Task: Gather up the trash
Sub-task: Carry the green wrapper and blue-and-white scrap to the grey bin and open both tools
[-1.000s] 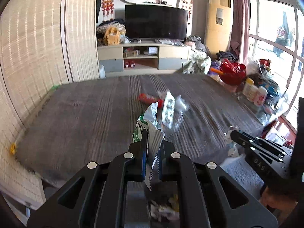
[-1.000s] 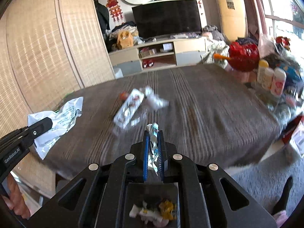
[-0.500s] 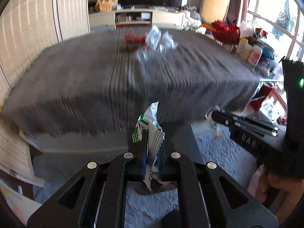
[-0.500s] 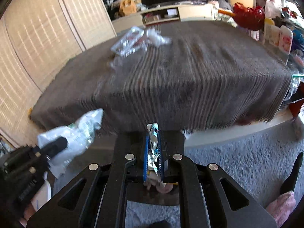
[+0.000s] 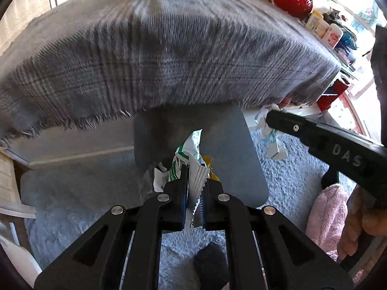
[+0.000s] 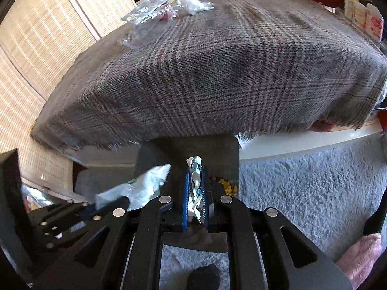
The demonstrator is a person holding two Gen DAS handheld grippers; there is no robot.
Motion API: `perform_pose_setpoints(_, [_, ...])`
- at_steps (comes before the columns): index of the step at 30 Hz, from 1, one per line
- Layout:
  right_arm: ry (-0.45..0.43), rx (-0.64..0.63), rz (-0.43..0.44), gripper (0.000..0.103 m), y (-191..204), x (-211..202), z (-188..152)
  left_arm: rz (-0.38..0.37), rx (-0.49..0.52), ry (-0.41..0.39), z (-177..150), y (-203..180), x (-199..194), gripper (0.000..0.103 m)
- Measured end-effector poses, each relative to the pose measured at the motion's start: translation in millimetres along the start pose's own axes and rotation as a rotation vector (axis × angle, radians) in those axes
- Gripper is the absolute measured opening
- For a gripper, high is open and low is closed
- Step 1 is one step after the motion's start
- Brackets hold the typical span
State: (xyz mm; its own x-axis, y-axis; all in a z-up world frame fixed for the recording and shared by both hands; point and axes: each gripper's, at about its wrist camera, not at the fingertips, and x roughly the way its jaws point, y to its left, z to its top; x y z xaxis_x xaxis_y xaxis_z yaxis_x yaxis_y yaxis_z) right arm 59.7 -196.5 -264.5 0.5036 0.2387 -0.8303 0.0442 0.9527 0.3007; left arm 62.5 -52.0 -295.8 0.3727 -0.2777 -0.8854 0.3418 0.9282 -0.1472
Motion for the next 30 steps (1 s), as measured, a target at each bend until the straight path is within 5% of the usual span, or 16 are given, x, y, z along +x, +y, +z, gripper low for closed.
perform_pose_setpoints(11, [0.047,-0.020,-0.029,0.017,15.5,16.5,7.4,-0.011,-0.024,0.016,4.7,10.9,7.2,0.011])
perform_pose_setpoints(16, [0.041,0.004,-0.054,0.036,12.9,17.0,8.8,0.004,-0.030,-0.004,6.4,20.8,-0.4,0.013])
perform_pose_setpoints(20, [0.022,0.018,-0.066,0.065,12.2,12.8,9.8,0.013,-0.025,-0.032,7.2,25.9,-13.1,0.044])
perform_pose_setpoints(23, [0.013,0.017,-0.077,0.072,14.1,9.3,11.0,0.014,-0.017,-0.052,8.1,29.9,-24.6,0.051])
perform_pose_setpoints(25, [0.001,0.008,-0.094,0.090,15.7,5.2,12.1,0.016,-0.018,-0.068,7.2,34.2,-32.3,0.061])
perform_pose_setpoints(30, [-0.049,-0.036,-0.135,0.100,20.5,-8.0,17.6,0.040,-0.007,-0.115,10.7,42.1,-55.6,0.087])
